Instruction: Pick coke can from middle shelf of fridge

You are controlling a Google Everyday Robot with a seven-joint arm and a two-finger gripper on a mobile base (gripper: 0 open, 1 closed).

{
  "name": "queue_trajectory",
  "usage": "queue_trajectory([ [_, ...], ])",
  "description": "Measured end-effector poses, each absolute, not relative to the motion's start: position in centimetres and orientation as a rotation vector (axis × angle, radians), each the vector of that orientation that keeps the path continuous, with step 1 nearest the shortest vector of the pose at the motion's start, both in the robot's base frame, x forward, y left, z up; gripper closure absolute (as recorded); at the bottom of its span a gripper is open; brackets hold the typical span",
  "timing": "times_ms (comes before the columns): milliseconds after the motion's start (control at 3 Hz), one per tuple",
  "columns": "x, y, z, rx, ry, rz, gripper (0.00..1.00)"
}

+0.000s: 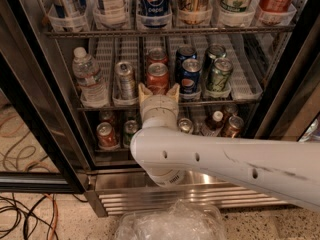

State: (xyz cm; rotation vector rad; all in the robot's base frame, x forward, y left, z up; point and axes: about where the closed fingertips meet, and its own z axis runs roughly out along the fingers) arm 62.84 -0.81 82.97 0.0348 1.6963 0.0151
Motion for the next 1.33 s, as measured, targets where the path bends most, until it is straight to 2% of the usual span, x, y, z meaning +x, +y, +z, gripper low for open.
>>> queue_trajectory([
  [667, 63.86, -0.84, 83.32, 0.048, 1.678, -0.011, 0.29],
  [1000, 63.86, -0.84, 83.33, 0.049, 1.678, -0.011, 0.48],
  [1333, 63.86, -0.84, 83.33, 0.049, 1.678, -0.011, 0.71],
])
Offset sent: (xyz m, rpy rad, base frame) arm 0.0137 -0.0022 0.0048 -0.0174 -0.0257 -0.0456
